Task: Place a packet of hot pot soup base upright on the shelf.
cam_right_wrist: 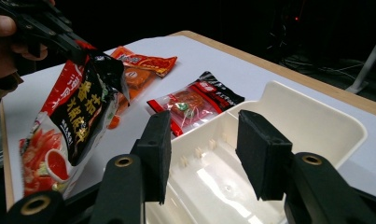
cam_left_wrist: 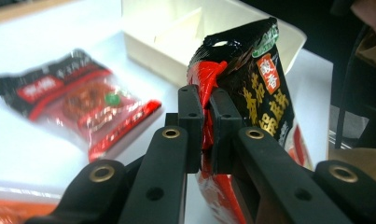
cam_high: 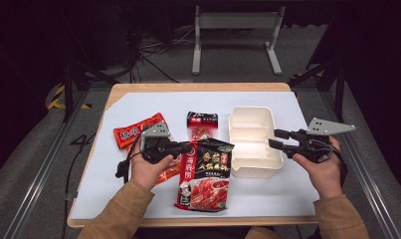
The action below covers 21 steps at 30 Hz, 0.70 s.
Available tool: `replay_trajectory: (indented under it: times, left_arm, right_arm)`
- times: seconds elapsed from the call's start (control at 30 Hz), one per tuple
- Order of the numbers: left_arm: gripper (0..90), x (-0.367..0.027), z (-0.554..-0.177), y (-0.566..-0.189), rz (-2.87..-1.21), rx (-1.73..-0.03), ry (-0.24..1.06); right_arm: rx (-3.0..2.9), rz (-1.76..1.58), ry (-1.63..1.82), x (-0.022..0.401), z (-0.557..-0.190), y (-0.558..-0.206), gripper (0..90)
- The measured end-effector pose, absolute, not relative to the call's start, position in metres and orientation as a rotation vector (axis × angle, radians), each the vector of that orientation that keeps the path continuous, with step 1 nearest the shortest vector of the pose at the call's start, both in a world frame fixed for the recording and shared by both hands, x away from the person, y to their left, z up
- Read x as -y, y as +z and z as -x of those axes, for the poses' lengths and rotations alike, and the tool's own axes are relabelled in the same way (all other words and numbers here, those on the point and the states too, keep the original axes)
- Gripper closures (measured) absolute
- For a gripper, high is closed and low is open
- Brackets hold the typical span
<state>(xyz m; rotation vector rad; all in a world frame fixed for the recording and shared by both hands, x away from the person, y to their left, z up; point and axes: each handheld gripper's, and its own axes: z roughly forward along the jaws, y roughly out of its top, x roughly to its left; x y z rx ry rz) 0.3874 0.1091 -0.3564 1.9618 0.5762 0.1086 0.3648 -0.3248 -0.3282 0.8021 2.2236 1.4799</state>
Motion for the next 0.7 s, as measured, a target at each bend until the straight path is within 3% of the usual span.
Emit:
replay_trajectory:
  times: [0.3, 0.7]
  left_arm:
    - [86.0, -0.106, -0.364, -0.329, -1.931, -0.487, 0.252]
    - [86.0, -0.114, -0.353, -0.316, -1.882, -0.497, 0.376]
  right_arm:
    - [-2.239, -0.769, 1.529, 0.315, -0.356, -0.317, 54.8]
    - [-2.327, -0.649, 1.6, 0.28, -0.353, -0.301, 50.3]
